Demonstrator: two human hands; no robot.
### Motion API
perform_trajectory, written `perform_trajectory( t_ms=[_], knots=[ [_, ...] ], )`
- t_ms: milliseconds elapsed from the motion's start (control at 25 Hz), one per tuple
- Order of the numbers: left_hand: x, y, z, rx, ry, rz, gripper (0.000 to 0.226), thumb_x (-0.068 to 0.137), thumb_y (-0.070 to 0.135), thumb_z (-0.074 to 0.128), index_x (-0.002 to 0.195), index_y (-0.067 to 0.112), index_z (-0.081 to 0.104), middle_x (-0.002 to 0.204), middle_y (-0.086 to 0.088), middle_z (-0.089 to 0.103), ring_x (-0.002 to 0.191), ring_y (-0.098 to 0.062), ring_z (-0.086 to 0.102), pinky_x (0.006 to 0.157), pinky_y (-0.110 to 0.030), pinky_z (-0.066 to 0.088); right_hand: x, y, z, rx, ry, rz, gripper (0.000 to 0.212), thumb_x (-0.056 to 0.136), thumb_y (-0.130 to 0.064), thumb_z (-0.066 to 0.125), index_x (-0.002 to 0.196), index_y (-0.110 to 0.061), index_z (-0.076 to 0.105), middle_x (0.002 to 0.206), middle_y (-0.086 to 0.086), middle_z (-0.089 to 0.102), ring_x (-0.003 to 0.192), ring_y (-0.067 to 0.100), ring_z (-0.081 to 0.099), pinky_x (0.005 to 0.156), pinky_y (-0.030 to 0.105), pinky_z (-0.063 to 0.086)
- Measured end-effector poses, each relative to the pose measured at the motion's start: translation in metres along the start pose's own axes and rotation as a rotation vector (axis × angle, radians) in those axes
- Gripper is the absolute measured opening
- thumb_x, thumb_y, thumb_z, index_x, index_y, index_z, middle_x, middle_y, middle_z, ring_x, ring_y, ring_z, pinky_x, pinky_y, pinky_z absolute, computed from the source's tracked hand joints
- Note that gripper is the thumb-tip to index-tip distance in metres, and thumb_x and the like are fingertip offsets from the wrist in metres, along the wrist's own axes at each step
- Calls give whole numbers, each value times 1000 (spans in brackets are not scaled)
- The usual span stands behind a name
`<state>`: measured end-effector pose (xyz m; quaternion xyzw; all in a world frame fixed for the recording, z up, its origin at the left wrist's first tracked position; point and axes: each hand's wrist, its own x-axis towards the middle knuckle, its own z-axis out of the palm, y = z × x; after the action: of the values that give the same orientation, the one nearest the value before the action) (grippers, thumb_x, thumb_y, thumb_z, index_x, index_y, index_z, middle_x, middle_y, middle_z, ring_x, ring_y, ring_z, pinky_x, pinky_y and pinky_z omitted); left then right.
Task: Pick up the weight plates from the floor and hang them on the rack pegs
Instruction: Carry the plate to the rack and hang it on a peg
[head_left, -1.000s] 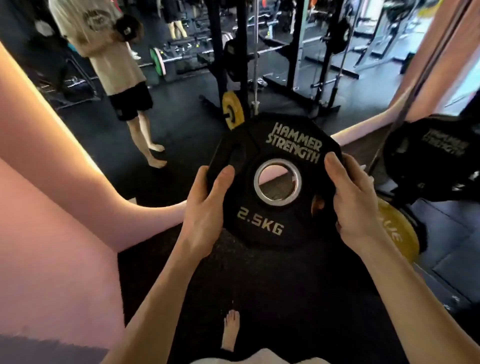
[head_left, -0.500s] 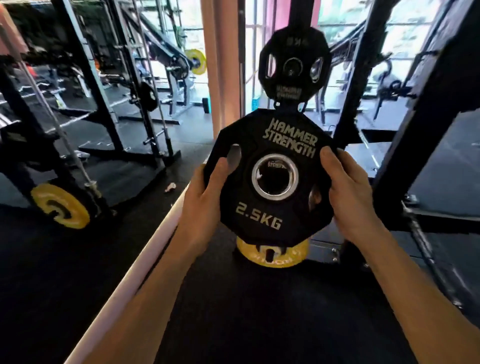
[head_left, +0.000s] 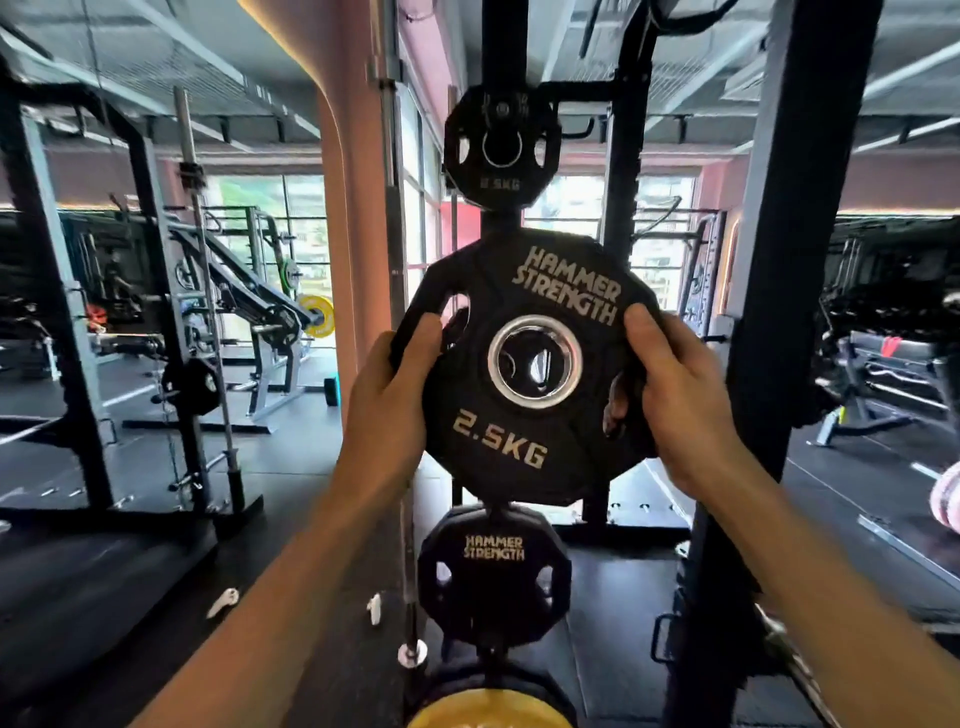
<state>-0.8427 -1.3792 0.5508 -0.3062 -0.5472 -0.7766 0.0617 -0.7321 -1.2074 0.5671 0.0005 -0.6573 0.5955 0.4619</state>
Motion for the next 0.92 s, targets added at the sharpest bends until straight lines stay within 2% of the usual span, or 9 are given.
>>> perform_trajectory(
  t_ms=[80,160,200,320,440,560,640,760,920],
  knots=[
    [40,9,14,-9,-25,62,28,91,52,58,99,29,70,82,8,71,82,-12,68,77,-33,53,42,-8,3,15,-6,-50,21,97,-37,52,93,-18,60,66,8,60,51,24,56,50,32,49],
    [78,18,26,-39,-16,119,24,94,48,56,98,29,69,79,10,70,78,-9,68,73,-28,52,81,-16,9,44,-17,-96,19,97,-36,53,95,-19,62,82,14,62,70,29,58,59,33,53],
    [95,21,30,-46,-17,149,23,95,46,54,97,28,68,75,12,69,74,-6,68,69,-24,52,98,-19,12,49,-24,-116,19,97,-36,53,96,-19,62,85,13,62,72,29,59,59,32,54],
    [145,30,42,-62,-33,228,28,96,43,53,106,21,68,78,12,71,74,-5,69,63,-18,52,148,-27,23,18,-30,-203,22,97,-37,53,96,-17,61,67,8,62,47,22,55,43,28,49],
    [201,36,49,-82,-42,307,25,97,43,54,98,21,67,77,8,68,74,-9,66,67,-25,52,197,-33,36,-49,-8,-299,24,97,-40,52,90,-17,57,48,1,57,34,17,50,40,27,43],
    [248,45,59,-28,-49,378,28,96,47,54,89,21,61,68,14,62,68,-6,62,63,-22,47,241,-37,45,-67,23,-345,28,97,-43,52,89,-17,56,48,3,55,35,19,50,45,31,44],
    [281,46,64,-15,-53,412,31,95,50,54,87,21,60,70,11,61,69,-8,61,65,-26,47,270,-37,51,-78,48,-365,31,97,-42,52,93,-12,57,51,2,57,35,17,51,43,29,44],
    [327,44,72,73,-43,467,45,92,59,51,94,15,62,82,1,63,80,-15,63,76,-41,50,309,-35,61,-84,91,-384,35,96,-42,53,99,-7,58,60,3,58,35,14,51,40,24,43],
    [372,33,77,206,48,467,52,94,61,44,108,16,64,100,-1,69,92,-15,65,83,-38,50,354,-24,72,-173,100,-395,40,97,-45,51,102,-6,58,63,5,59,36,13,51,42,24,44]
  ],
)
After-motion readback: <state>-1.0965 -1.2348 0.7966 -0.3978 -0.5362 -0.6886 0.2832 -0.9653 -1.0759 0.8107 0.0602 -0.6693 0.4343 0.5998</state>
